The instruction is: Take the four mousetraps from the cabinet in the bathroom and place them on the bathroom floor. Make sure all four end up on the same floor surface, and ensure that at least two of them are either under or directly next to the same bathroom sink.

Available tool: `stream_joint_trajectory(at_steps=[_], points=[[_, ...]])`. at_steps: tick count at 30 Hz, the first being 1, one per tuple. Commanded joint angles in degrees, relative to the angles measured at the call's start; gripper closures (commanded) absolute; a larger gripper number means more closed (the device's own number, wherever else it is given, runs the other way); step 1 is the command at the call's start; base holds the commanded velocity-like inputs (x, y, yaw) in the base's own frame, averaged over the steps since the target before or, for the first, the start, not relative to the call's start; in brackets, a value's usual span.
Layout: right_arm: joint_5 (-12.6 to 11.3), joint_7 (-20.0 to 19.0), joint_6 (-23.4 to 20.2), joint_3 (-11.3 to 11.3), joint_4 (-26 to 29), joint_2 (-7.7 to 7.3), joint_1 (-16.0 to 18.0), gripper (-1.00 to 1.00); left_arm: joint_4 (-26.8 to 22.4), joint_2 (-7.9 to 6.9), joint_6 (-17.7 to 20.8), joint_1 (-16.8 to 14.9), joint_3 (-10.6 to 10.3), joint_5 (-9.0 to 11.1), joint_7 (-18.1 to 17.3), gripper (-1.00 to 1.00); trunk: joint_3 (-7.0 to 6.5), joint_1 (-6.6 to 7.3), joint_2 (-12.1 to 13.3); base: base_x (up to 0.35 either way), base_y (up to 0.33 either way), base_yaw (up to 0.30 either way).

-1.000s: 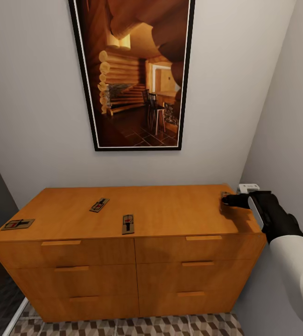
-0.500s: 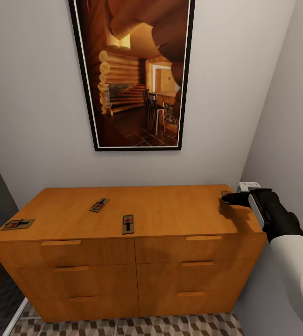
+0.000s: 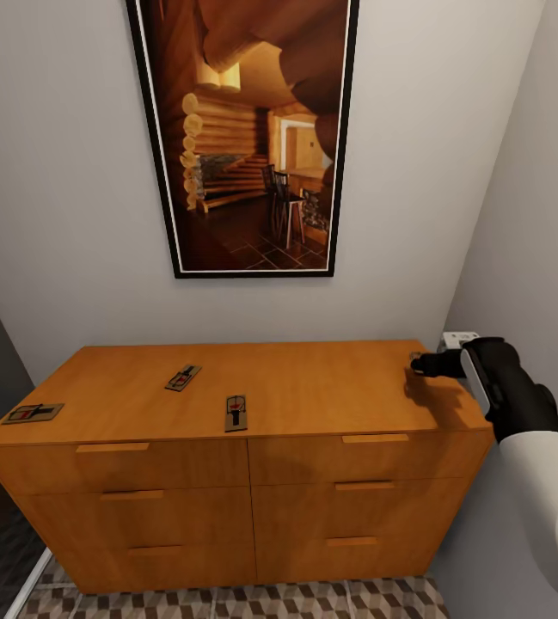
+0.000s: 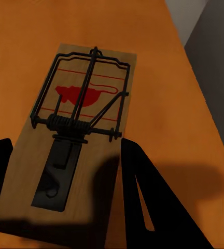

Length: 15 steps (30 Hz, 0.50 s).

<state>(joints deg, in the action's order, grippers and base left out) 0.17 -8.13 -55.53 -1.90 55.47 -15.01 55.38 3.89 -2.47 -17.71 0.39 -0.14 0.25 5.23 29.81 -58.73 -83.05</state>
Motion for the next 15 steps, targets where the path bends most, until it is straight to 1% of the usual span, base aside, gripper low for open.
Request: stream_joint_trajectory(at_steps=[1, 3, 6, 15], points=[[-0.1, -0.2, -0.5, -0.1, 0.3, 0.01, 0.0, 1.0, 0.1, 0.0, -0.3, 0.0, 0.0, 0.0, 0.1, -1.0, 0.05, 0.0, 0.0, -0.007, 0.0, 0.0], [-0.1, -0.2, -0.6, 0.0, 0.5, 0.04, 0.1, 1.0, 0.1, 0.0, -0.3, 0.0, 0.0, 0.0, 0.1, -1.0, 0.05, 0.0, 0.0, -0.047, 0.004, 0.0], [-0.1, -0.2, -0.7, 0.1, 0.6, 0.06, 0.1, 1.0, 0.1, 0.0, -0.3, 0.0, 0.0, 0.0, 0.1, -1.0, 0.05, 0.0, 0.0, -0.158, 0.072, 0.0], [-0.1, -0.2, -0.7, 0.2, 0.7, 0.07, 0.0, 1.0, 0.2, 0.0, -0.3, 0.0, 0.0, 0.0, 0.1, -1.0, 0.05, 0.0, 0.0, -0.246, 0.148, 0.0]])
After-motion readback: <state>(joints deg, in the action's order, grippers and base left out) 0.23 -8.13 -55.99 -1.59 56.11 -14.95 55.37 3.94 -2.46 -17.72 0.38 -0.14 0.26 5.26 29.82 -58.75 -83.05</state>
